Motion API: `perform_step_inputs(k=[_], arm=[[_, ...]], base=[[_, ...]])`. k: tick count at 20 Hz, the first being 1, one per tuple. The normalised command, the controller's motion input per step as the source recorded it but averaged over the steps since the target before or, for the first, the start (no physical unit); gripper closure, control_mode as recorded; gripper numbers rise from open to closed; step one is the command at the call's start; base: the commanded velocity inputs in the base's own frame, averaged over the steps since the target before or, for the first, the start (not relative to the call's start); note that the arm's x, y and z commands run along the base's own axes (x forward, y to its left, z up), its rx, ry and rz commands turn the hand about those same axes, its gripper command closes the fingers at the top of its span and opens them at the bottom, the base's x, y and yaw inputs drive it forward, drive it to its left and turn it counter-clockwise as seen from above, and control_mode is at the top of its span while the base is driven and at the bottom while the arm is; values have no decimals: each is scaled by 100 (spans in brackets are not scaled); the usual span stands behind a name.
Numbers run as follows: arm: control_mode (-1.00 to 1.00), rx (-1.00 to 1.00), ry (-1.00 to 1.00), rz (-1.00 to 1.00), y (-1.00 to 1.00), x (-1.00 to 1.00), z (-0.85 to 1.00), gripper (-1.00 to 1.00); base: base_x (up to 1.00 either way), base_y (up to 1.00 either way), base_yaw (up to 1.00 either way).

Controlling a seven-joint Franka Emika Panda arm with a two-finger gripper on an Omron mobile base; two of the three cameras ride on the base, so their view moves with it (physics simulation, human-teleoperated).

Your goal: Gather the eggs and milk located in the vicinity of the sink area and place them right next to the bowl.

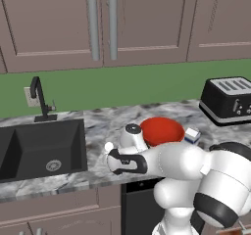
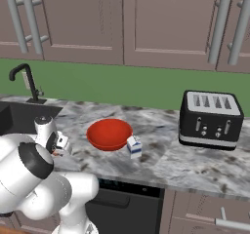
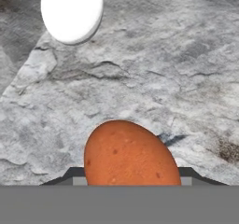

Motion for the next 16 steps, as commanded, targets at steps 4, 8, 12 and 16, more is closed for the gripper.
perform_step_inputs(k=[4, 8, 12, 16], arm=[[-100, 0, 0, 0, 0, 0, 0, 100], [-100, 0, -3, -6, 0, -3, 0, 100], [-100, 0, -3, -20, -2, 0, 0, 100], [-100, 0, -4, -25, -13, 0, 0, 100]], base=[[0, 0, 0], [0, 0, 0], [0, 0, 0], [0, 0, 0]])
